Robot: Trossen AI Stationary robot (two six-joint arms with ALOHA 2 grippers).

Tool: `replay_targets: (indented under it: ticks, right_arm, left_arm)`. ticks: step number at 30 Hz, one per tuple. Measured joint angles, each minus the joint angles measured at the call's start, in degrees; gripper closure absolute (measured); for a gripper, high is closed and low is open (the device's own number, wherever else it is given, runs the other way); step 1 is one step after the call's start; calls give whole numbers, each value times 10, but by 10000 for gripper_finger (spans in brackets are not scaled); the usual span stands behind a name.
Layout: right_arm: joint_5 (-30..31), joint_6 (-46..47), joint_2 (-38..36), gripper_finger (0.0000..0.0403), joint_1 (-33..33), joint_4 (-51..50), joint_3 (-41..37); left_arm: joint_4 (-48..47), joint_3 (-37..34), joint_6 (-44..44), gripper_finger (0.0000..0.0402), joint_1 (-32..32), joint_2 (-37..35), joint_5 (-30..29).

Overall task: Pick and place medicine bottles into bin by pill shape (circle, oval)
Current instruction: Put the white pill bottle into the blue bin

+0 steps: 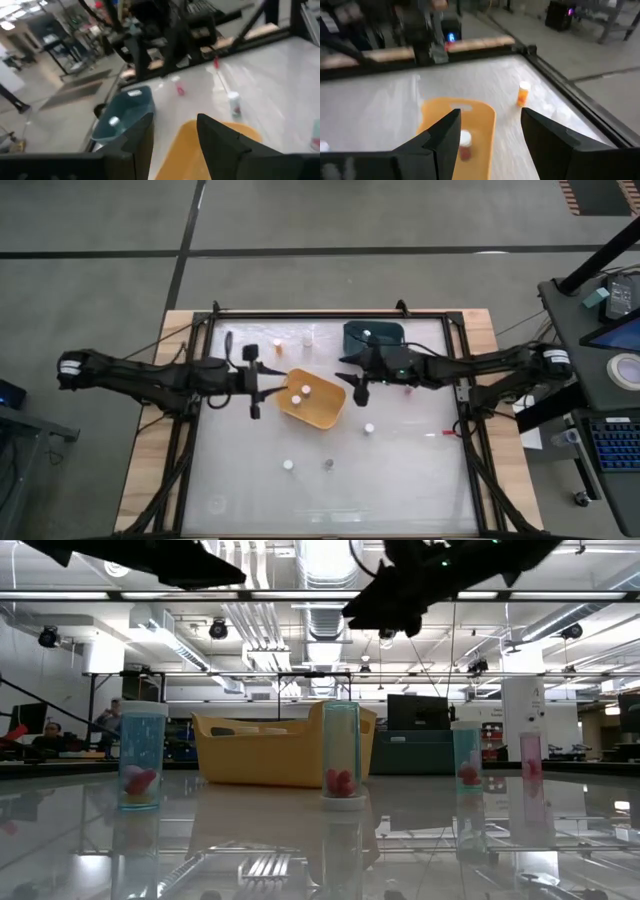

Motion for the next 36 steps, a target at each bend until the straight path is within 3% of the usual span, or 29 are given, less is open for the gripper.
replay_targets:
  ticks: [11,18,26,36]
  right_arm:
    - [-1,-55,136,204,-36,-237,229]
    - [-1,-68,225,204,-79,-330,352]
    - [-2,23,327,199,-136,-454,501]
    - [-1,125,466,146,-179,-554,671]
  left_arm:
    - [-49,-41,-99,267,0,-94,-18]
    - [-57,-66,-102,267,0,-130,-19]
    - [-54,-65,-64,267,0,-147,-20]
    - [-53,-65,-41,267,0,-148,-22]
